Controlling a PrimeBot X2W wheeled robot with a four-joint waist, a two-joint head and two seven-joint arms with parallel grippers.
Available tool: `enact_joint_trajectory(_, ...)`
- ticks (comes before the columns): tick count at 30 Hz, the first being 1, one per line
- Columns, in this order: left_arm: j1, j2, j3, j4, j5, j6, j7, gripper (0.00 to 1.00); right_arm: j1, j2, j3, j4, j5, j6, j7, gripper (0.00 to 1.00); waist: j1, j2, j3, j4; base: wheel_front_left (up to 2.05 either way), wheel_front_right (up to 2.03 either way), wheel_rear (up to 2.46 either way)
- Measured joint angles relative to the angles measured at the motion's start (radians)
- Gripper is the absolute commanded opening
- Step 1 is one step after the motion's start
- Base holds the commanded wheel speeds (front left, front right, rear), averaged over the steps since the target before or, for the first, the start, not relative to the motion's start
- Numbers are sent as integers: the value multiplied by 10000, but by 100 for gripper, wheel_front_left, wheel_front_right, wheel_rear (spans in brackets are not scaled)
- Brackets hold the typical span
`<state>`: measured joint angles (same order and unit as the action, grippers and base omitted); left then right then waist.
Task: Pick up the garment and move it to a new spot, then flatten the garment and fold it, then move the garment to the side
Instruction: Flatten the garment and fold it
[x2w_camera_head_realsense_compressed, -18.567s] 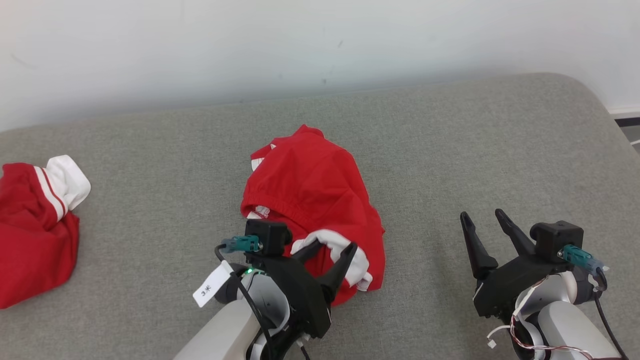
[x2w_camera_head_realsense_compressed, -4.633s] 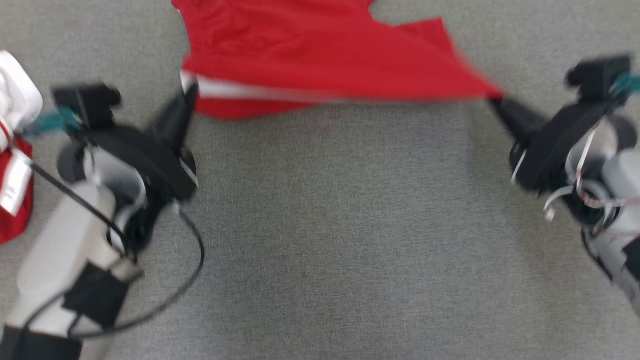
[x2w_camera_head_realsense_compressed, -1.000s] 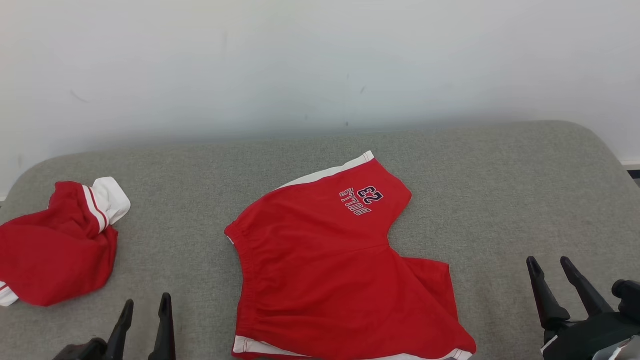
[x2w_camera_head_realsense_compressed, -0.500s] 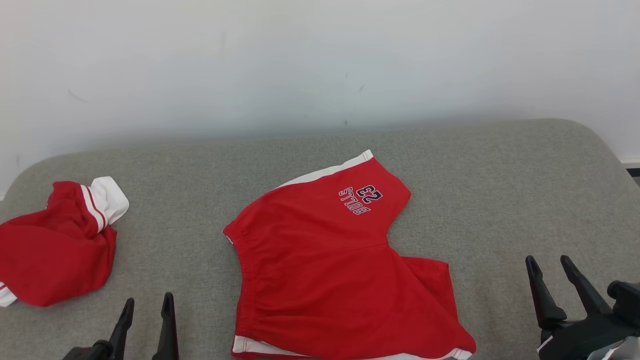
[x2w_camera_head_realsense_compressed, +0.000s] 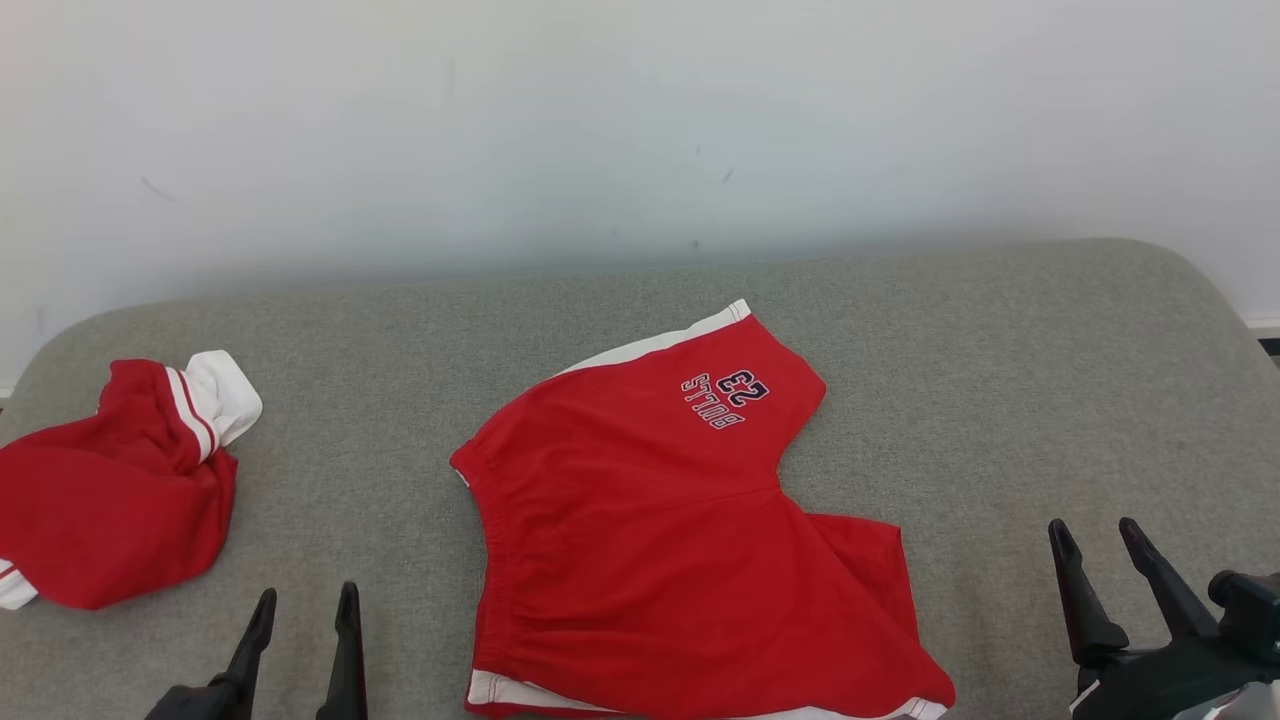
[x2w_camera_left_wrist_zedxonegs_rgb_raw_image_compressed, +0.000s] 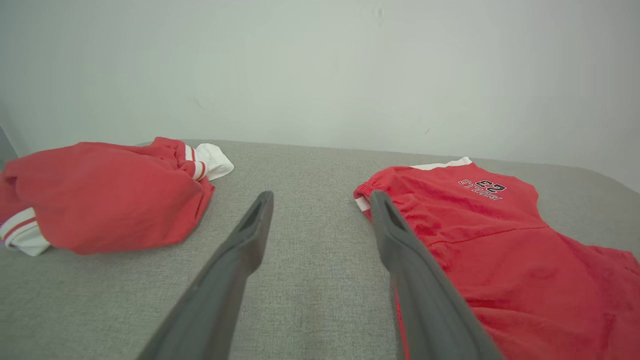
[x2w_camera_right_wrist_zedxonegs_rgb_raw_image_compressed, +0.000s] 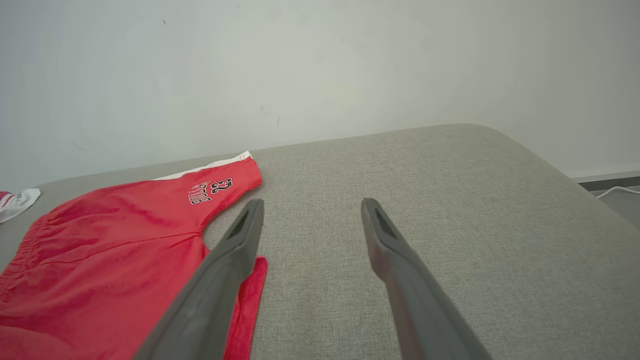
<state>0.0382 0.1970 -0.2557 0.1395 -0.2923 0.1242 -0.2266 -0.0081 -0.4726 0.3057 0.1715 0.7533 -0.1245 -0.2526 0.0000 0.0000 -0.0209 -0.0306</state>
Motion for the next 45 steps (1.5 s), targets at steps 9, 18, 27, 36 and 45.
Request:
enact_joint_trajectory(9,19,71,-63,-35,476,0,491,100,1,50,4,151,-157,0,2,100,0,0,-21,9,0,0,0)
enact_joint_trajectory(18,31,44,19,-228,773,0,834,100,2,102,2,207,-196,0,0,100,0,0,-80,21,0,0,0)
enact_joint_trajectory(27,198,-15,92,-328,823,0,1124,100,1,109,-33,259,-282,0,0,100,0,0,-119,35,0,0,0)
enact_joint_trajectory(36,200,-21,130,-414,825,0,1312,100,2,155,-36,270,-339,0,2,100,0,0,-134,30,0,0,0)
enact_joint_trajectory(45,203,-17,128,-539,826,0,1478,100,3,217,-50,282,-351,0,4,100,0,0,-120,2,0,0,0)
